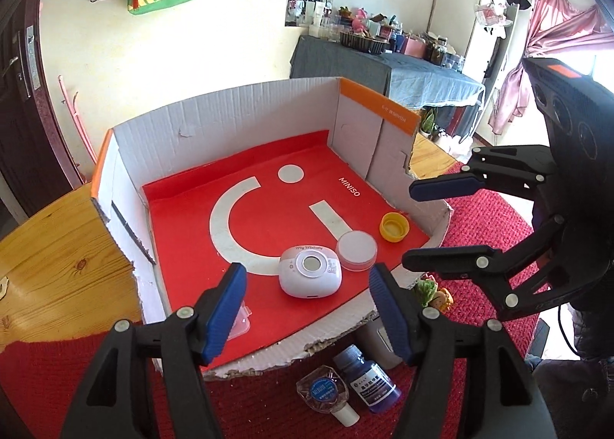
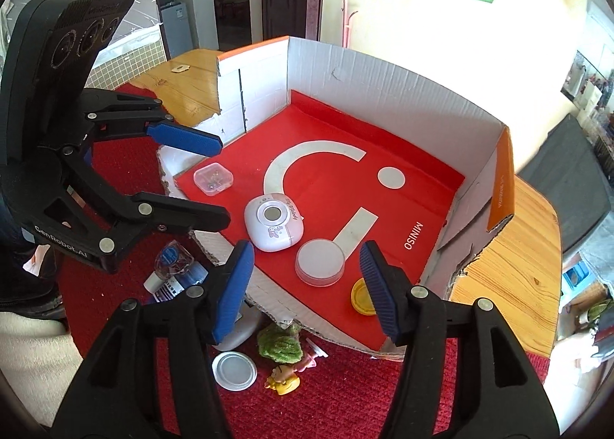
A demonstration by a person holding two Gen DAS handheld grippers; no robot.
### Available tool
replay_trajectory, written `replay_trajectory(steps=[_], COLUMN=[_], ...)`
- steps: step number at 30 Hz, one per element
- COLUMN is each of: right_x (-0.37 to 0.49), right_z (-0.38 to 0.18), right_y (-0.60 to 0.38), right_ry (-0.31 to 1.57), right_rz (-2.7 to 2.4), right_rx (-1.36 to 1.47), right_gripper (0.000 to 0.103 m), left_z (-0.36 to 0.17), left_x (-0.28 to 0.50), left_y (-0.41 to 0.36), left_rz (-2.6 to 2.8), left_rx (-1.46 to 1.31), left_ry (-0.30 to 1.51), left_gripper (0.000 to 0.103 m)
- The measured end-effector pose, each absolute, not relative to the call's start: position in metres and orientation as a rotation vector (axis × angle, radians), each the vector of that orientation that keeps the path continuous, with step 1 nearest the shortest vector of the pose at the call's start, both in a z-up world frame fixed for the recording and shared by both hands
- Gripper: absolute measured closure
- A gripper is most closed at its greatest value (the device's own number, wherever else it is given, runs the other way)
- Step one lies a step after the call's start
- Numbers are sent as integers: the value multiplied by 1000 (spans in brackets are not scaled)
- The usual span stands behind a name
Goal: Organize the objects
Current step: 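Open both grippers and withdraw them from the cardboard box, then move left gripper toward the blue bottle while right gripper approaches the doll figure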
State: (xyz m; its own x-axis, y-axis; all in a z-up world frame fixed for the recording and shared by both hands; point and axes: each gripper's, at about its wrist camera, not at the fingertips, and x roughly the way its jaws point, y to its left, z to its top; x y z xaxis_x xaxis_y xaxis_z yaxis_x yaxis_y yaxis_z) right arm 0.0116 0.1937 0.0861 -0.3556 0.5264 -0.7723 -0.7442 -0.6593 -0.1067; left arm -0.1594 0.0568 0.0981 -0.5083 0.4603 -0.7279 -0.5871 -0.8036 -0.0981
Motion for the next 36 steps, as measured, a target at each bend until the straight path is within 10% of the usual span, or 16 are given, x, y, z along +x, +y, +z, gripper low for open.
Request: replay_trajectory(steps=[36], right_x=[43], right_z=[106], right_y=[67], right_ry=[315], right_rz=[1878], right_rx=[-615], right_gripper=[15], left_z=[98], left_x=[-48], left_y=[16], left_rz=[2649], left_rx=[-902], left_ry=[25], left_gripper=[6])
